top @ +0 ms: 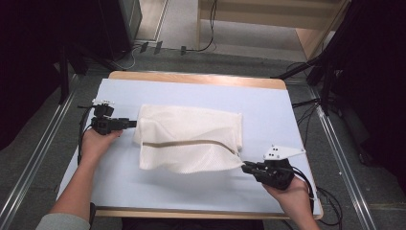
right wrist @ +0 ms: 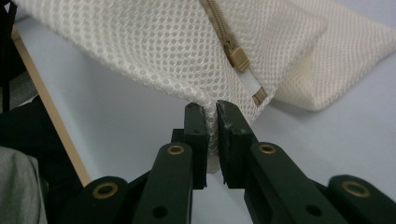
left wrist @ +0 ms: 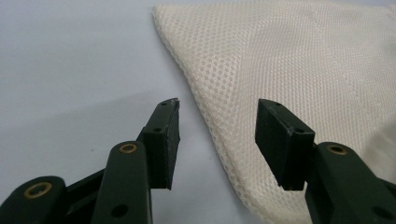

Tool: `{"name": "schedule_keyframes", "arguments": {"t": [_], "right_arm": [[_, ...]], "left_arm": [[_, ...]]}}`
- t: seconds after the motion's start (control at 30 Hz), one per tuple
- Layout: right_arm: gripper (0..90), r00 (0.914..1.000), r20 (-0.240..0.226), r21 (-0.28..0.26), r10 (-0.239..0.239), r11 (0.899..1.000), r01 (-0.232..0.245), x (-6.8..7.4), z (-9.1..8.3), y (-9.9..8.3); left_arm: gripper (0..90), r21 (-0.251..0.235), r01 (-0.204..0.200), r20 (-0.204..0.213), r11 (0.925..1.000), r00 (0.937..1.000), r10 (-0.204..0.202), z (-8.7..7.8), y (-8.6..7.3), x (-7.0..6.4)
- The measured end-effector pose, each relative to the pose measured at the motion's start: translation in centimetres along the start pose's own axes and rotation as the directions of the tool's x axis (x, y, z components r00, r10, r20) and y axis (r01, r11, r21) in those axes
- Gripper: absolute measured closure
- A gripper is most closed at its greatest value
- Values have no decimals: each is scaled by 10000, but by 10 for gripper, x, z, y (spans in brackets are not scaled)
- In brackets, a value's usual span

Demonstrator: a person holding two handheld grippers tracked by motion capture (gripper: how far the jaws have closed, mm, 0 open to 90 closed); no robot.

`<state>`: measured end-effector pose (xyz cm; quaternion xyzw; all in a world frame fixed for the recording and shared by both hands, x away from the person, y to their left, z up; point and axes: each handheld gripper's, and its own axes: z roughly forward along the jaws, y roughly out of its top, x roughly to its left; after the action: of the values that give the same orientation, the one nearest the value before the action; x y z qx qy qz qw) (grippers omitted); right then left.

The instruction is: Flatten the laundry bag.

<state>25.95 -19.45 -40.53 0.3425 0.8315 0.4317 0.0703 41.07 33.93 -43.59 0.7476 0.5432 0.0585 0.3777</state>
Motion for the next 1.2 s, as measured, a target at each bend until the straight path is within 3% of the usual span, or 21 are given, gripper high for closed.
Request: {"name": "schedule_keyframes", "arguments": {"t": [0.17, 0.33, 0.37, 0.57, 0.63, 0.77, 0.8, 0.87, 1.0, 1.2], "right_arm": [[833, 10000, 14, 175, -43, 9998, 43, 3, -10, -14], [734, 9998, -214, 195, 52, 9998, -48, 3, -17, -22], [670, 9997, -226, 45, -36, 10000, 37, 4, -22, -24], [616, 9996, 166, -530, -226, 9983, 235, -4, -38, -25], [608, 9997, 240, -575, -57, 9983, 71, -8, -39, -24], [606, 9991, 411, -800, -40, 9968, 73, -14, -51, -22], [608, 9979, 642, -1103, 94, 9939, -23, -18, -60, -22], [611, 9960, 853, -1164, 274, 9931, -173, -24, -64, -21], [613, 9925, 1067, -1095, 600, 9928, -482, -32, -55, -18], [614, 9929, 1088, -667, 486, 9969, -415, -41, -23, -7]], "left_arm": [[517, 36, -119, 178, 9999, 9998, 118, 0, 3, -2], [515, 93, -310, 213, 9995, 9993, 308, 4, 5, -6], [514, 167, -342, 240, 9993, 9991, 338, 6, 6, -7], [513, 351, -330, 261, 9988, 9991, 321, 11, 4, -7], [512, 593, -329, 284, 9977, 9991, 313, 15, 3, -7], [512, 621, -432, 325, 9971, 9986, 413, 16, 2, -10], [512, 675, -454, 330, 9967, 9985, 432, 17, 2, -10], [512, 736, -467, 314, 9962, 9985, 445, 18, 1, -11], [513, 832, -440, 297, 9956, 9987, 416, 19, -1, -13], [512, 837, -452, 394, 9955, 9983, 420, 15, -4, -17]]}}
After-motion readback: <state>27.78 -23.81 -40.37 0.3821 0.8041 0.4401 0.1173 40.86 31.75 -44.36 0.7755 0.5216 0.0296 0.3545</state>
